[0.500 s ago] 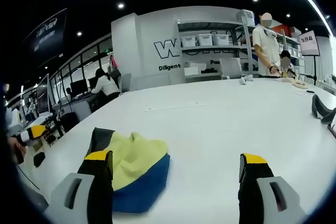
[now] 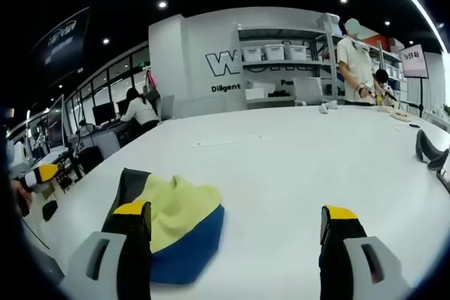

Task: Fold the garment on the visible template until the final outline fits inside the template.

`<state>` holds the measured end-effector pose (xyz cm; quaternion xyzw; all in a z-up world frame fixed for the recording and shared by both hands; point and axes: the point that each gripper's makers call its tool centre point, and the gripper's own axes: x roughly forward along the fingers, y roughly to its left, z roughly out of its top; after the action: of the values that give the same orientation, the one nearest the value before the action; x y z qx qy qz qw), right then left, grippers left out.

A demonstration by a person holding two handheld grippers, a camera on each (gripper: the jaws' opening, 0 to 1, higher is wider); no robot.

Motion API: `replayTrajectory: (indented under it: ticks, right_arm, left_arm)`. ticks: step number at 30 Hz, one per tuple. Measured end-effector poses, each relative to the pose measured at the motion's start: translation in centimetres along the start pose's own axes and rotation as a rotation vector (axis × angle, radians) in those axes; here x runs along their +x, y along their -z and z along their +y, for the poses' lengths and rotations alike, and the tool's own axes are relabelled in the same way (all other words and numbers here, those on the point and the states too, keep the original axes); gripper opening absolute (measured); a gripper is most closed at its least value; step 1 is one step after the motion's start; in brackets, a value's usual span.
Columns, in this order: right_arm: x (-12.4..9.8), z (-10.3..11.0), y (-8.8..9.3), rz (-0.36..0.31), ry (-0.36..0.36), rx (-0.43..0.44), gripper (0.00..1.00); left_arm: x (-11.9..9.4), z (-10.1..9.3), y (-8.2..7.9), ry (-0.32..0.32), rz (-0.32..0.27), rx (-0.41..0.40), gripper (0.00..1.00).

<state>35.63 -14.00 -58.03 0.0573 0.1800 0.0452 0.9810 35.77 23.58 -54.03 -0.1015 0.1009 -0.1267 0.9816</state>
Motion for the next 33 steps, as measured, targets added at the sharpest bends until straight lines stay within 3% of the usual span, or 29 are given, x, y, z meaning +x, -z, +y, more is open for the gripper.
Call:
replayTrajectory:
  ticks: [10, 15, 21, 26, 28, 33]
  right_arm:
    - [0.5, 0.8, 0.1, 0.024, -0.020, -0.022, 0.99]
    - [0.5, 3.2, 0.3, 0.042, -0.086, -0.058, 0.99]
    - [0.3, 4.1, 0.3, 0.050, -0.114, -0.130, 0.93]
    - [0.0, 6.1, -0.1, 0.028, -0.192, -0.190, 0.90]
    - [-0.2, 7.3, 1.6, 0.093, -0.237, -0.312, 0.89]
    - [-1.1, 10.0, 3.7, 0.148, -0.343, -0.364, 0.79]
  left_arm:
    - [0.3, -1.2, 0.5, 0.037, 0.020, 0.020, 0.95]
    - [0.8, -1.7, 1.9, 0.064, 0.078, 0.052, 0.95]
    - [1.0, -1.8, 2.2, 0.075, 0.089, 0.058, 0.93]
    - [1.1, -2.5, 2.5, 0.100, 0.104, 0.053, 0.91]
    - [1.1, -4.0, 3.0, 0.147, 0.124, 0.060, 0.90]
    - [1.0, -5.0, 3.3, 0.177, 0.140, 0.084, 0.92]
